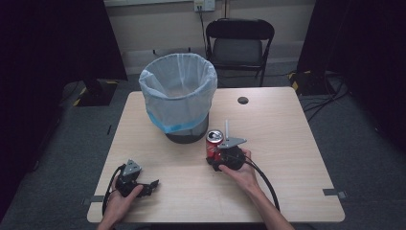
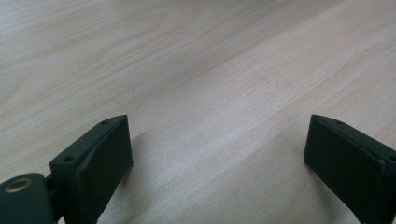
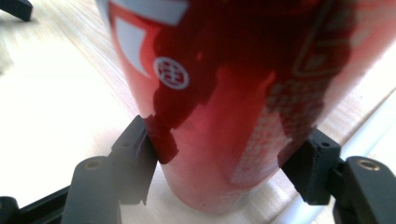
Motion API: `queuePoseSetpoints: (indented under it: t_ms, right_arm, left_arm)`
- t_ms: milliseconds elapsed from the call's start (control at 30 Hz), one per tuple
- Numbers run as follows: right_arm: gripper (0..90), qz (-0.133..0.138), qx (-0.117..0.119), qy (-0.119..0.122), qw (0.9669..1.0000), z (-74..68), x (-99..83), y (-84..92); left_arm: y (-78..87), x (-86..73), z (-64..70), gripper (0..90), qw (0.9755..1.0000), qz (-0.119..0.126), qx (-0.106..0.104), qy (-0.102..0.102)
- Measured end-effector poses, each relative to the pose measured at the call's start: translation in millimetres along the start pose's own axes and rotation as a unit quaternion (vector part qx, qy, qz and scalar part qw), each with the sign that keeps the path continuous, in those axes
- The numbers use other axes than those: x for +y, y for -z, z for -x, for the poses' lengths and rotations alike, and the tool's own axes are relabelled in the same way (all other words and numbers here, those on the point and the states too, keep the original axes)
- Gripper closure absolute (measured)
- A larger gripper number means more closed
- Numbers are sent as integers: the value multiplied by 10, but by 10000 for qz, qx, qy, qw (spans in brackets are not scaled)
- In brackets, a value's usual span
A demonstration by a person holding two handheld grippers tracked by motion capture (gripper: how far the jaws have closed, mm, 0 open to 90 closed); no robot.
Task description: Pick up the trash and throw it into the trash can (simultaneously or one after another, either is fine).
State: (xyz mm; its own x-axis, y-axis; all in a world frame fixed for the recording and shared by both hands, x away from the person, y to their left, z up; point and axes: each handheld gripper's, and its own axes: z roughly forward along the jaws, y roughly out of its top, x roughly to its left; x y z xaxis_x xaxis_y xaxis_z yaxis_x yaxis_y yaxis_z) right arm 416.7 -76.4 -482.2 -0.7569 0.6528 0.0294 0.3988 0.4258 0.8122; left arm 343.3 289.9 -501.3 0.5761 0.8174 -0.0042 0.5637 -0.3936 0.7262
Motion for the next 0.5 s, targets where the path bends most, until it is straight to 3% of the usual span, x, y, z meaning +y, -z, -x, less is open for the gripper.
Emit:
queuePoseSetpoints:
  t_ms: [500]
  right_arm:
    - [339, 273, 146, -211, 9993, 22, 117, 344]
  left_arm:
    - [0, 0, 0, 73, 10000, 2, 1, 3]
